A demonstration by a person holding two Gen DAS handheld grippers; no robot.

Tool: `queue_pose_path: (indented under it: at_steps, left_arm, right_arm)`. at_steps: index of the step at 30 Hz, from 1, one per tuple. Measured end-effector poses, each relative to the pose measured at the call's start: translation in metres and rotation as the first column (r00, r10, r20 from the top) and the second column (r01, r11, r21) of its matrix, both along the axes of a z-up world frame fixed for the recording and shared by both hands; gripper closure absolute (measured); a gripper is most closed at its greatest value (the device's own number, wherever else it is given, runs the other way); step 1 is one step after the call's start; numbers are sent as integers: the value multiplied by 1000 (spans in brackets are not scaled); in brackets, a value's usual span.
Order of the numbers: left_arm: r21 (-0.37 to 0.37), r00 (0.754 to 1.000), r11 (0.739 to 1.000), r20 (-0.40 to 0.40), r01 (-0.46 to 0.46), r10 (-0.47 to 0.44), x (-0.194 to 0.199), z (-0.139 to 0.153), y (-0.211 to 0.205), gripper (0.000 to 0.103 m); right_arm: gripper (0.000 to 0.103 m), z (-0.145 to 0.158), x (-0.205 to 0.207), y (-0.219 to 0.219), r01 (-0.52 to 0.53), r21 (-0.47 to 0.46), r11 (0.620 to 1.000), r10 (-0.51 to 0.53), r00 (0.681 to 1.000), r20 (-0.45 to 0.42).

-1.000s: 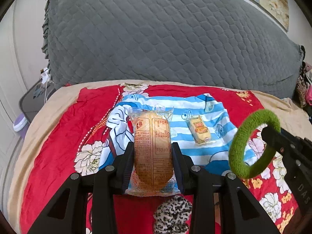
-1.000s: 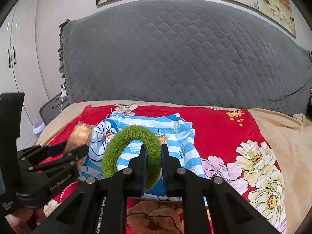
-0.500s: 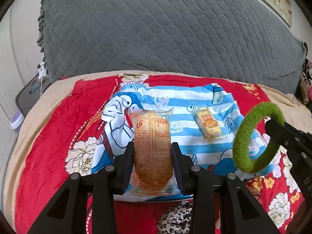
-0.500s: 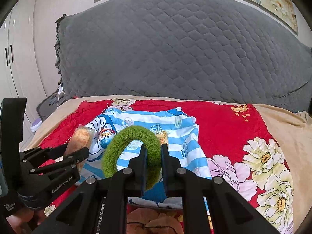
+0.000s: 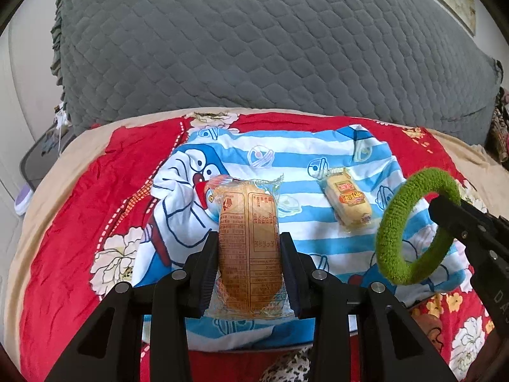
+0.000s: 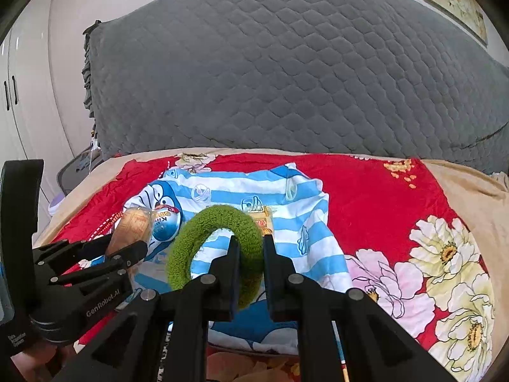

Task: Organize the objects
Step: 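Lower the bread beside the King Egg while the right tool lowers the hair tie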

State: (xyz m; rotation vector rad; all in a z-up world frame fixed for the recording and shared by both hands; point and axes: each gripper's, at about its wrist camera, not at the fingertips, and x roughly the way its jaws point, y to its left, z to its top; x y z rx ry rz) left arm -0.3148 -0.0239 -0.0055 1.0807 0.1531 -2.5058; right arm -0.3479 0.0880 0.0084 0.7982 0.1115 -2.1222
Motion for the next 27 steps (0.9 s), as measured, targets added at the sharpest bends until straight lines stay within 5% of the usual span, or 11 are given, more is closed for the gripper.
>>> queue_pose_path:
  at_steps: [27]
  left_arm:
    - [-13,998,1000,61,-11,12,-17,-33,-4,65]
  right_arm:
    - [90,-25,-12,-14,0,15,1000,0,1000,28]
